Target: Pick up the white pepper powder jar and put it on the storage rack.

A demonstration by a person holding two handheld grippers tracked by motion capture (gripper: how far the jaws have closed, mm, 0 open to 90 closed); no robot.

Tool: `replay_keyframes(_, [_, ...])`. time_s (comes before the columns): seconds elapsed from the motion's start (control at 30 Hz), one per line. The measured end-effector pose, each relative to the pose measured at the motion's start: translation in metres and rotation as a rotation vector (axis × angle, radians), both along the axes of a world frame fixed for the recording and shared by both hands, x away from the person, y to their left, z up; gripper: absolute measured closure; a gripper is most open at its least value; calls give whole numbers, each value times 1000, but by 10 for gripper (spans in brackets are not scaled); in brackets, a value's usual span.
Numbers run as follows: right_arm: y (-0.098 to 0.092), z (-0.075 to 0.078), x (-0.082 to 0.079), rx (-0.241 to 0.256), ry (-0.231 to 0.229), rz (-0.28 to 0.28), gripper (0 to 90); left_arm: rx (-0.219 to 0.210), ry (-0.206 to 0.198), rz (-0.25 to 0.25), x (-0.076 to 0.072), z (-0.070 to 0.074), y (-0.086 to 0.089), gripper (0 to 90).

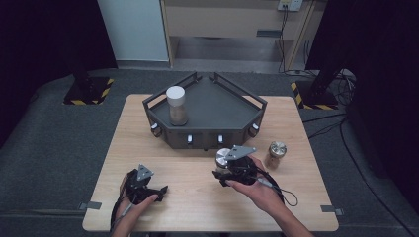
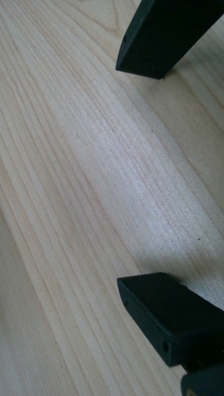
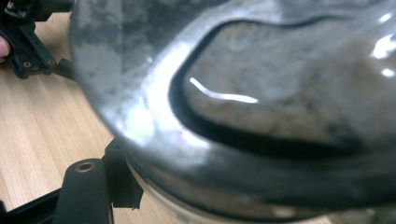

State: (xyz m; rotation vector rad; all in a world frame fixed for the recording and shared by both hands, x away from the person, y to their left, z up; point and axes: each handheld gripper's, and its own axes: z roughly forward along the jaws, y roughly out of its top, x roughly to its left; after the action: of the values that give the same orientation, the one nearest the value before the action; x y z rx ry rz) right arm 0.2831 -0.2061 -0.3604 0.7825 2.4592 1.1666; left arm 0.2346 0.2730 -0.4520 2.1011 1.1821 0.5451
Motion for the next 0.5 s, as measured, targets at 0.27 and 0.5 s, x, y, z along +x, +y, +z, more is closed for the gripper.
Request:
replay_keyframes(0.27, [7,12,7,-11,-28,-7,307,0,0,0,0,0,0,0])
replay_keyframes(0.5, [15,22,14,-8,-38,-11,307,0,0,0,0,0,0,0])
